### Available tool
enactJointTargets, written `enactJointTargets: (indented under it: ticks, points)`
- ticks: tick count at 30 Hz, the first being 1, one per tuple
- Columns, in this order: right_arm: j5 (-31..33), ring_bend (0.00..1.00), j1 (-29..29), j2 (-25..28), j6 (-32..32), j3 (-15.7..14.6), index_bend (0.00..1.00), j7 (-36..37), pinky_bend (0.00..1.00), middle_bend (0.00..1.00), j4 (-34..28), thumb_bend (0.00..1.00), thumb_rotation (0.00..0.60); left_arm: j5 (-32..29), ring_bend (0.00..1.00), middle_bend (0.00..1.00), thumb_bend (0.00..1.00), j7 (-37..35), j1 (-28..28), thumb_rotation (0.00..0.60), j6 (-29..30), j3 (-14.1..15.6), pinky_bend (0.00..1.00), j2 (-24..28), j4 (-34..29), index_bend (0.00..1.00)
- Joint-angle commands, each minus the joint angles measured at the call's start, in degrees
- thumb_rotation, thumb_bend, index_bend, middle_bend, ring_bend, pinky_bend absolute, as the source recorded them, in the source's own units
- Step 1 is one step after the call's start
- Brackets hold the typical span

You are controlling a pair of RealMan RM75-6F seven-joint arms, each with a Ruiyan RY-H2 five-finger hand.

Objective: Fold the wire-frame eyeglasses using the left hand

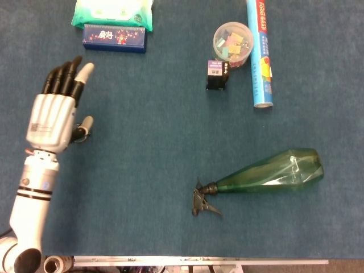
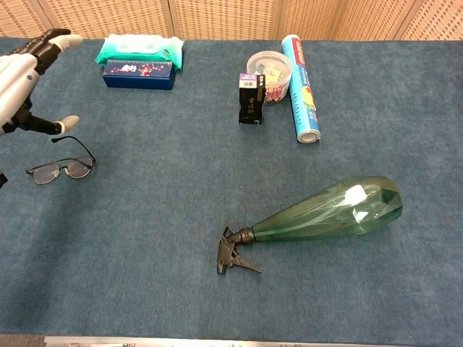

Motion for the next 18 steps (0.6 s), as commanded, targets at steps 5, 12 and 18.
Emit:
enactJointTargets:
  ticks: [5, 12, 18]
  points:
    - [0.3, 0.21, -0.2, -0.2, -0.1, 0.0, 0.05, 1.0, 0.51, 0.23, 0.9, 0.01, 0.6, -1.8, 0.0, 0.0, 0.26, 2.1, -1.6, 0.6, -1.9, 0.0, 0.08, -2.3, 1.2, 0.0]
    - [0.5, 0.21, -0.3, -0.3, -0.1, 0.1, 0.05, 1.8, 0.51, 0.23, 1.4, 0.01, 0.6, -3.4, 0.0, 0.0, 0.26, 3.8, -1.8, 0.6, -1.6, 0.3, 0.08, -3.9, 3.1, 0.0]
    - [0.5, 0.21, -0.3, -0.5, -0.1, 0.1, 0.05, 1.8, 0.51, 0.23, 1.5, 0.01, 0.6, -4.2, 0.0, 0.0, 0.26, 4.4, -1.0, 0.6, 0.1, 0.4, 0.08, -4.7, 4.6, 0.0]
